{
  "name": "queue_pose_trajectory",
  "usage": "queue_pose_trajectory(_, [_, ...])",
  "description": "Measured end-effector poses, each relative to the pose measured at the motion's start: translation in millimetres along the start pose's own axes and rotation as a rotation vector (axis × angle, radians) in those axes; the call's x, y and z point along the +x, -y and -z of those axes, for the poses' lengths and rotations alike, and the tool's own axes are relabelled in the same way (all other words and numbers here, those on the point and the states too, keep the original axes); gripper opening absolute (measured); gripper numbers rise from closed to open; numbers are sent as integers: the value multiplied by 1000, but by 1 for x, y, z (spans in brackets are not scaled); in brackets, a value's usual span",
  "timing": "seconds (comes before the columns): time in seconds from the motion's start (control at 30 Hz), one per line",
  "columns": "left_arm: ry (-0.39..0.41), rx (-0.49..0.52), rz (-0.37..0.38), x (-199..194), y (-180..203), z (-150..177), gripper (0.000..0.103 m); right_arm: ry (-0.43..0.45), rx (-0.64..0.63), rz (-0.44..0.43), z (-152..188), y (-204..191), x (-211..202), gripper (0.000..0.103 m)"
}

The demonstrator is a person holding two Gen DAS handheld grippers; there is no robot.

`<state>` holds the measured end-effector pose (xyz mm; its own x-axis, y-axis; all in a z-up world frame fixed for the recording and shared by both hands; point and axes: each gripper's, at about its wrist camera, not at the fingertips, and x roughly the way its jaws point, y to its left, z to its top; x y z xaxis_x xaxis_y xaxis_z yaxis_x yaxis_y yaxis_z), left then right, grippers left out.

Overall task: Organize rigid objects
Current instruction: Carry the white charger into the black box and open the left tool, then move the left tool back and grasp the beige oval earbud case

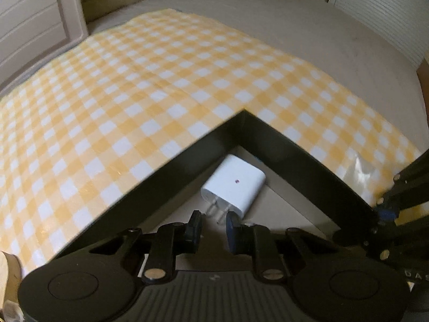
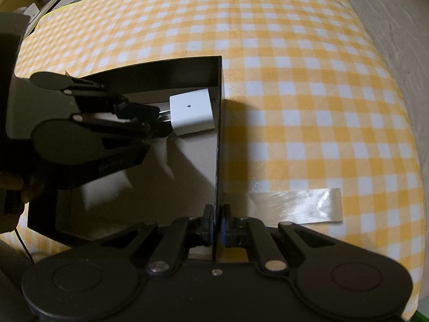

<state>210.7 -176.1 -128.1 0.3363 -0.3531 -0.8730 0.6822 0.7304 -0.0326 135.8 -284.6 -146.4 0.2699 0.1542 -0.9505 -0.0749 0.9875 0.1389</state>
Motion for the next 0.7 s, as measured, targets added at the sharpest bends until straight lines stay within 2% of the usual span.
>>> queue_pose_trajectory(0.37, [29,10,5,-35,3,13,24,4,-7,2,0,-1,1,6])
queue_pose_trajectory(0.5, [58,-21,-33,-54,6,23,38,9,-6,6,0,-3,2,6])
queue_pose_trajectory(0.7, [90,-68,-66,-84,4,35,49,16,-10,13,3,-5,4,5])
